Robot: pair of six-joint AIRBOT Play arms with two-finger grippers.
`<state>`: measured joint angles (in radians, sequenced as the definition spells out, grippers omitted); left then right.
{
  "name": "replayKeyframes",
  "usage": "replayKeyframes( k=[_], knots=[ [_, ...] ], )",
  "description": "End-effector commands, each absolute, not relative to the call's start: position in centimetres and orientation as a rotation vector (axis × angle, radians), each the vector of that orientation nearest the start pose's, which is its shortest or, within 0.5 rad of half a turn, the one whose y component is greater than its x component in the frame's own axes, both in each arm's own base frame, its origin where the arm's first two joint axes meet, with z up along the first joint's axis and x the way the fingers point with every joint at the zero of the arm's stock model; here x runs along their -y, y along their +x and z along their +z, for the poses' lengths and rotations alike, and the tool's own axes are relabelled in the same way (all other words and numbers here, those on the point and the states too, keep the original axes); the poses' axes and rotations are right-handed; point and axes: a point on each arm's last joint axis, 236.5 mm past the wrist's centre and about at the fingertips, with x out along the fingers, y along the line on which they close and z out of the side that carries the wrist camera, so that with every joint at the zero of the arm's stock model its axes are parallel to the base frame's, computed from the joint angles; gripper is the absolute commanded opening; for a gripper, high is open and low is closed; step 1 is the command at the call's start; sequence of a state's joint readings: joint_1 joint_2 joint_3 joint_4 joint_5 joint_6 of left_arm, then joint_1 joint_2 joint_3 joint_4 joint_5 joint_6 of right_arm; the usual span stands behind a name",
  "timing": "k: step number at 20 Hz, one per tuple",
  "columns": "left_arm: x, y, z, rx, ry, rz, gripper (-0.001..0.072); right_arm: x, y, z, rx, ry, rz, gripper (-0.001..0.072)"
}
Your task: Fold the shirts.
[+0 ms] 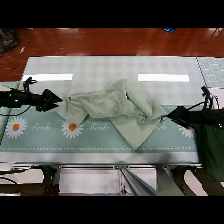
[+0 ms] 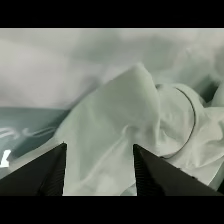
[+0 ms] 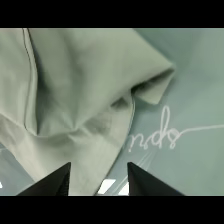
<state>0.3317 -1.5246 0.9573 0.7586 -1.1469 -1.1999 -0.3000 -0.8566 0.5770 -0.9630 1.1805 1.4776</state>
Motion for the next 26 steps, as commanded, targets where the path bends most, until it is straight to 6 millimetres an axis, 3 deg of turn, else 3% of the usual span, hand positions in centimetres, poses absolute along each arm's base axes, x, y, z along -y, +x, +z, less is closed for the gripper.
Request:
replayKeyframes(
  k=[1,4,6,7,8,9,14,19,21,26],
  knots=[
    [7.6,37.3,-9.3,-1.428,-0.756,-0.358,0.0506,-6.2,23.7,-3.0,-1.324,0.739,0.133,0.0409],
    [10.8,37.3,-9.5,-1.462,-0.692,-0.426,0.0506,-6.2,23.6,-3.0,-1.327,0.739,0.135,0.0409],
    [11.7,37.5,-9.6,-1.485,-0.698,-0.415,0.0488,-6.5,23.1,-3.0,-1.35,0.74,0.146,0.0409],
    [11.9,37.6,-9.6,-1.495,-0.706,-0.41,0.0315,-6.8,22.5,-3.2,-1.372,0.745,0.154,0.0409],
    [11.9,37.6,-9.5,-1.499,-0.703,-0.42,0.0051,-7.1,21.8,-3.6,-1.402,0.753,0.158,0.0409],
    [12.0,37.7,-9.3,-1.494,-0.687,-0.439,0.0018,-7.4,20.8,-4.3,-1.437,0.773,0.154,0.0409],
    [12.1,37.7,-9.0,-1.492,-0.67,-0.466,0.0018,-11.5,17.1,-7.2,-1.579,0.823,0.171,0.0408],
    [12.1,37.6,-8.9,-1.495,-0.67,-0.469,0.0018,-16.0,16.7,-9.3,-1.626,0.744,0.176,0.0408],
    [12.1,37.6,-8.9,-1.494,-0.67,-0.469,0.0018,-18.3,17.7,-9.7,-1.602,0.8,0.201,0.0408],
    [12.1,37.6,-8.9,-1.494,-0.67,-0.469,0.0018,-21.0,23.9,-10.2,-1.439,0.924,0.17,0.0403]
  ],
)
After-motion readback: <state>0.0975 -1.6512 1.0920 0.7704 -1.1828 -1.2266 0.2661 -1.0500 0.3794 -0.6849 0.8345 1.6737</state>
